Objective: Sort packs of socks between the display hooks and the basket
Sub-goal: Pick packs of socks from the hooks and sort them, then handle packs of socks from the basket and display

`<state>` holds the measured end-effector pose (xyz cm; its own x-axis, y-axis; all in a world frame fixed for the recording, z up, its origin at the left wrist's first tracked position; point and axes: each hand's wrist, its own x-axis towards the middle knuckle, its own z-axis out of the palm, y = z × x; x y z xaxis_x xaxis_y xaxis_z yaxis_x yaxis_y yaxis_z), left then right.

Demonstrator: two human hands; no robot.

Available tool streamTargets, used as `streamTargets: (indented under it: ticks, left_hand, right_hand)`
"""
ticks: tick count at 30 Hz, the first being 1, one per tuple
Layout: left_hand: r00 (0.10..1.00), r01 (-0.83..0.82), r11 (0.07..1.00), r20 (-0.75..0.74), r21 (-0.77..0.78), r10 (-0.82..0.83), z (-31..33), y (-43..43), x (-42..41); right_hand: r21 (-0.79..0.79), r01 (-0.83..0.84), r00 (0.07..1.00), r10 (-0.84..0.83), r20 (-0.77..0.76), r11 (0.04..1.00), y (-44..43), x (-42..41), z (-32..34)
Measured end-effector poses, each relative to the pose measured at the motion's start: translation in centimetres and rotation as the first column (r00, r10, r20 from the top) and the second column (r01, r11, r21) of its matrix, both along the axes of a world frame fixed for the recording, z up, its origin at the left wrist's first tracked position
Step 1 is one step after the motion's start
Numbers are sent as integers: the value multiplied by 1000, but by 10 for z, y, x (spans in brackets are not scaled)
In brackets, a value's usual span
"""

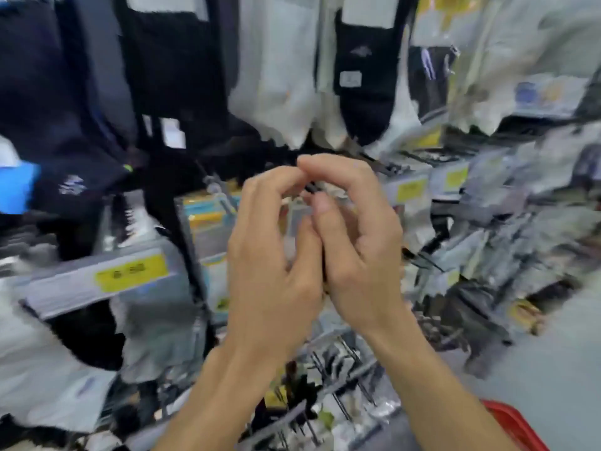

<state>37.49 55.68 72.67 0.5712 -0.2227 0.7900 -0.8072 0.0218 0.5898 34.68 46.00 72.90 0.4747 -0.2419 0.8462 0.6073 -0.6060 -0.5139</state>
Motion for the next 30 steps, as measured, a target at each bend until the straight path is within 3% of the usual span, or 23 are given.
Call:
streamTargets:
  ticks: [4,7,11,15,19,21,25,27,30]
  left_hand:
    - [942,252,946,-274,206,-191,-89,-119,-52]
    - [842,462,784,-482,415,-241,-179,-213,-94]
    - [679,713,388,-714,584,-174,-306,-322,-163]
    - [613,783,-57,-784,619,-95,-408,-387,-224]
    - [597,771,-310,-801,556,46,-490,-432,-248]
    - [620,734,-390,-782,556,53,-534,-454,-253]
    - [656,680,-472,-753,560,52,-636,-504,-255]
    - [643,711,-450,-758,540,107,-691,-531,-256]
    - [609,781,-339,-758,524,233,-777,-568,-263]
  right_hand:
    - [170,293,918,-227,-325,941,-108,-80,-99]
    - [220,512,759,-318,-568,830,-192,-152,-193]
    - [258,690,496,-182,-849,676,-277,-259,-324]
    - [204,793,227,33,-973,574,-317,-354,-418]
    - [135,856,47,184,-982,499,-354,-411,-487]
    - [109,866,-11,238,-971,488,-376,-425,-525]
    - [86,899,-38,272,-962,429,-425,-432,-626]
    - [64,915,-50,269,-962,398,-448,-426,-684]
    - [41,948,-45,262,-964,315,-476,-414,-775]
